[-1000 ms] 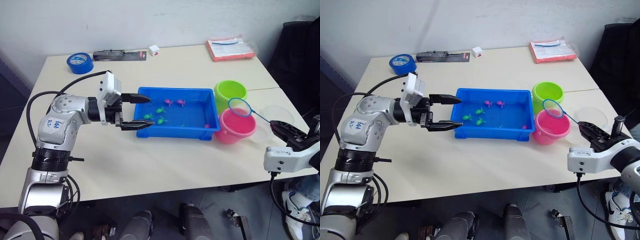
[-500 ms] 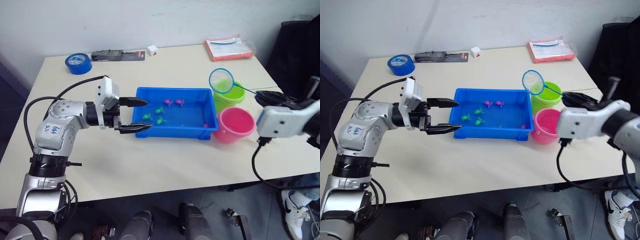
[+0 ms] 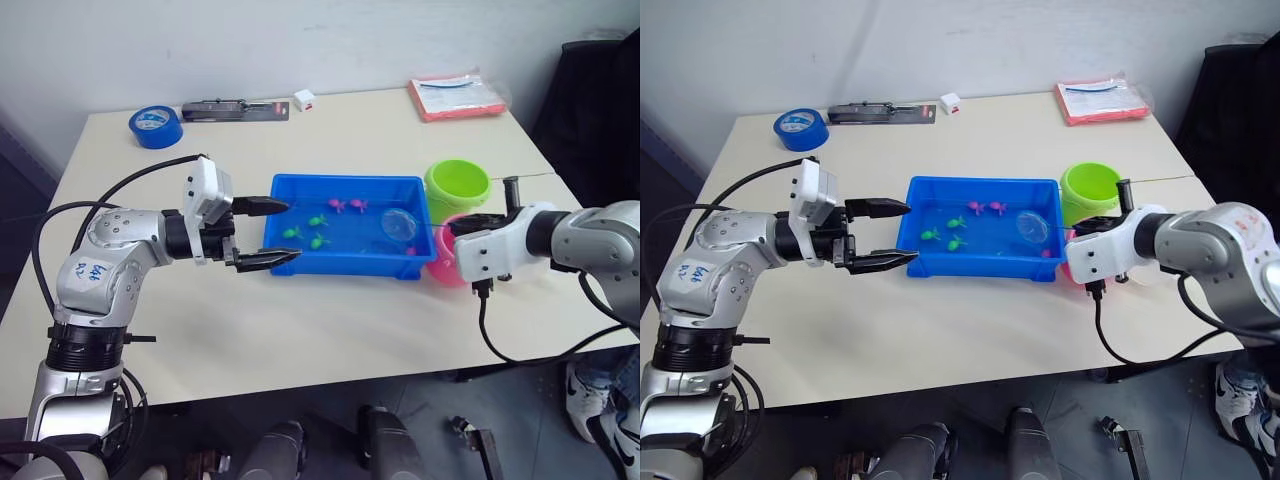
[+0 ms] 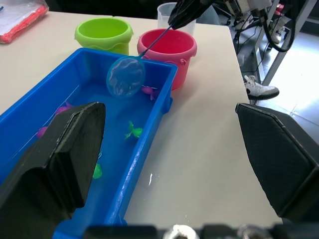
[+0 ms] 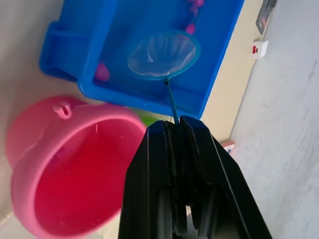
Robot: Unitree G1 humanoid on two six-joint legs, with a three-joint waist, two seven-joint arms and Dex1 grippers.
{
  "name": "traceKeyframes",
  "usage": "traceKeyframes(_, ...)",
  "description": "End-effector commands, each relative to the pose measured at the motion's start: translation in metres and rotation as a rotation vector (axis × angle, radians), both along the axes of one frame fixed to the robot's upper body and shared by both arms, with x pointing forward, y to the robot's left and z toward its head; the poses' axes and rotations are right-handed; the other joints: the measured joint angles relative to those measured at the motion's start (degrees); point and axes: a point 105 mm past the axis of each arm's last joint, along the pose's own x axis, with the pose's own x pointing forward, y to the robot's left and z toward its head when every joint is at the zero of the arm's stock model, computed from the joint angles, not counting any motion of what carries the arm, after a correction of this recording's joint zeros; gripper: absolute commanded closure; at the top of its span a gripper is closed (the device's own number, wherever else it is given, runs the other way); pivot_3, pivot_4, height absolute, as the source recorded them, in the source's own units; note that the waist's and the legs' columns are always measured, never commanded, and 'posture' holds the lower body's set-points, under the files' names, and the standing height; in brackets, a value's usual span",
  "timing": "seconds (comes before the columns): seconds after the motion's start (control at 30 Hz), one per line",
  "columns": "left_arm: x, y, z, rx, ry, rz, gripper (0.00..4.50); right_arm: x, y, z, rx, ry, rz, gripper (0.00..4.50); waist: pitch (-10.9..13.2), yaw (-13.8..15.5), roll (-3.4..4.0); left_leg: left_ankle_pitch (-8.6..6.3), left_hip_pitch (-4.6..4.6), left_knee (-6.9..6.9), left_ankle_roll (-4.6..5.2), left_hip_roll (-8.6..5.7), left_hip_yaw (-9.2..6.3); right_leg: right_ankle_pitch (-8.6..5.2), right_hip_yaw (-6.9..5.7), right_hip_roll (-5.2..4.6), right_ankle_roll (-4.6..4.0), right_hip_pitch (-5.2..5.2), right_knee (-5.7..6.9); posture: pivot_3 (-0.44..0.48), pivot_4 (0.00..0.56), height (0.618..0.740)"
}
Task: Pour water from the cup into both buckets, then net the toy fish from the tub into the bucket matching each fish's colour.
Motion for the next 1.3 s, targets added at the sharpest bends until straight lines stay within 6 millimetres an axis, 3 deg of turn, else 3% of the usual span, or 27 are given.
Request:
traceKeyframes(0.03, -0.006, 0.001, 0.011, -0.017, -0.044, -0.004, 0.0, 0.006, 0.004, 0.005, -0.08, -0.055, 0.052, 3.72, 0.0, -0.22, 0.0, 0.0, 0.0, -0.01, -0.01, 0.01, 0.0, 0.0, 0.0, 0.01, 0.0, -0.01, 0.0, 0.0, 0.15, 0.74)
traceKeyframes(0.57, -0.009, 0.001, 0.011, -0.026, -0.04, 0.006, 0.0, 0.007, 0.004, -0.009, -0.218, -0.039, 0.119, 3.72, 0.0, -0.75, 0.0, -0.01, -0.03, -0.01, -0.02, 0.02, -0.01, 0.0, 0.01, 0.07, 0.0, -0.01, 0.03, 0.0, 0.15, 0.74)
traceKeyframes(0.9, -0.008, 0.0, 0.011, -0.028, -0.038, 0.006, 0.0, -0.006, 0.028, -0.007, -0.035, 0.035, 0.129, 3.72, 0.0, -0.81, 0.0, -0.02, -0.02, 0.0, -0.03, 0.05, -0.02, 0.0, 0.02, 0.07, 0.0, -0.01, 0.03, 0.0, 0.15, 0.74)
traceKeyframes(1.1, -0.008, 0.0, 0.01, -0.029, -0.037, 0.006, 0.0, 0.007, 0.019, 0.002, -0.069, -0.043, 0.07, 3.72, 0.0, -0.71, 0.0, -0.03, -0.04, 0.0, -0.04, 0.06, -0.01, 0.01, 0.01, 0.09, -0.01, -0.01, 0.04, 0.0, 0.15, 0.74)
traceKeyframes(1.3, -0.011, 0.001, 0.009, -0.027, -0.035, 0.013, 0.0, 0.011, 0.011, -0.006, -0.084, -0.015, 0.013, 3.72, 0.0, -0.74, 0.0, -0.03, -0.04, 0.0, -0.04, 0.07, -0.02, 0.01, 0.01, 0.09, -0.01, 0.0, 0.04, 0.0, 0.15, 0.74)
